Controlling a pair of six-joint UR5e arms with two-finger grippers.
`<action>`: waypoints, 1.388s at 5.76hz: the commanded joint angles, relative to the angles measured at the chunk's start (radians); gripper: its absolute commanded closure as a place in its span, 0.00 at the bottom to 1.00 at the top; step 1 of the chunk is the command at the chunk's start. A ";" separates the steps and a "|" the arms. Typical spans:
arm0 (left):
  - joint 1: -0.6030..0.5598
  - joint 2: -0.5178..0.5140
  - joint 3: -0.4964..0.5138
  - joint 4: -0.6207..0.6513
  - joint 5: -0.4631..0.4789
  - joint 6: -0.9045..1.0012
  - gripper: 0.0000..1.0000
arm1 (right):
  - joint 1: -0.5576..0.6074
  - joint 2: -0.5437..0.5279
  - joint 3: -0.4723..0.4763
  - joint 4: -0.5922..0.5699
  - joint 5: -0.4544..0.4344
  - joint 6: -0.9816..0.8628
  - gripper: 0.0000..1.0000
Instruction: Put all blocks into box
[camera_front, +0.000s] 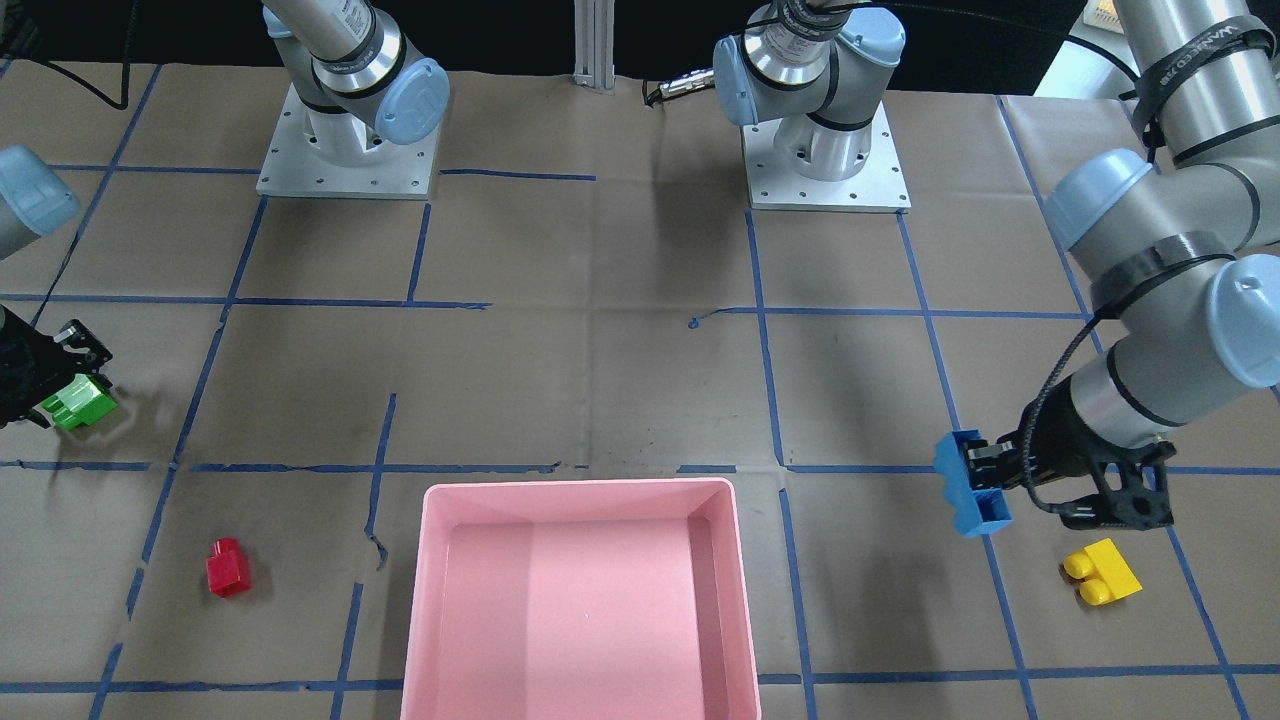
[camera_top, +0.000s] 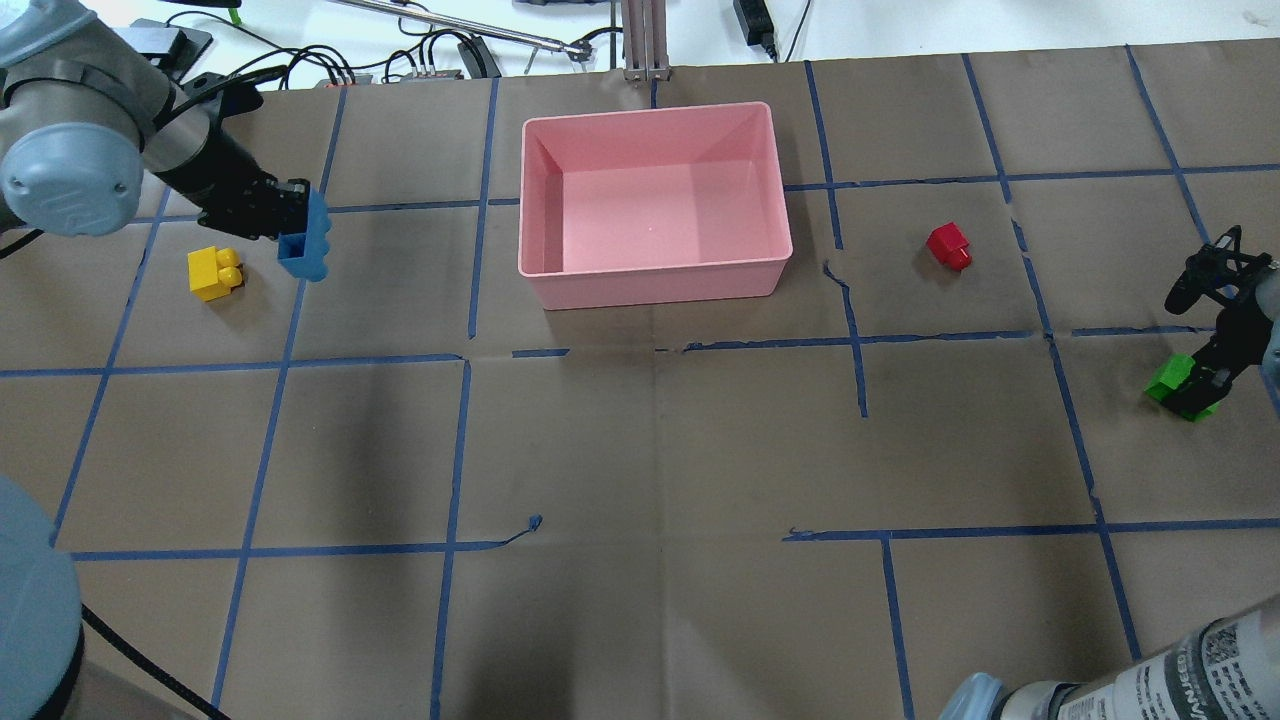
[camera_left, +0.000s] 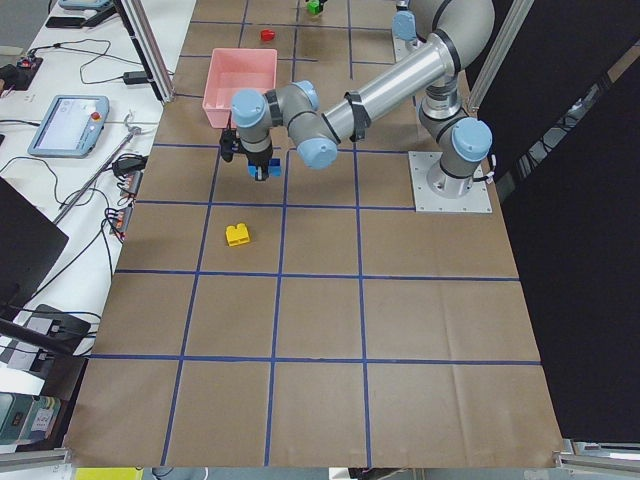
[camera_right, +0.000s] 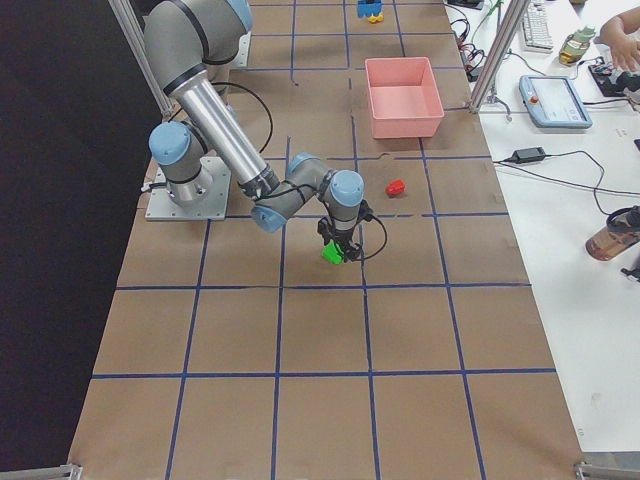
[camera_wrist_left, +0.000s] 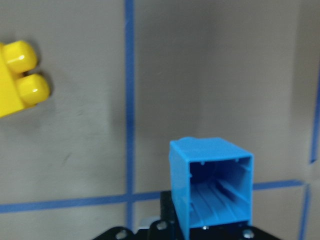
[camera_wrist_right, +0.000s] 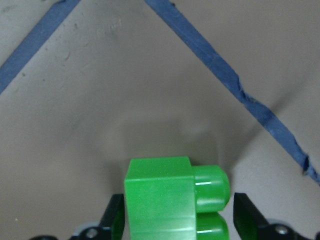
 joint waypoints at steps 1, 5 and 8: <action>-0.210 -0.078 0.105 0.146 -0.045 -0.213 1.00 | 0.000 -0.005 -0.001 0.000 -0.005 0.002 0.57; -0.334 -0.187 0.186 0.170 -0.038 -0.353 0.01 | 0.034 -0.109 -0.137 0.132 0.076 0.252 0.73; -0.227 -0.131 0.168 0.161 0.081 -0.185 0.00 | 0.254 -0.139 -0.405 0.441 0.084 0.674 0.75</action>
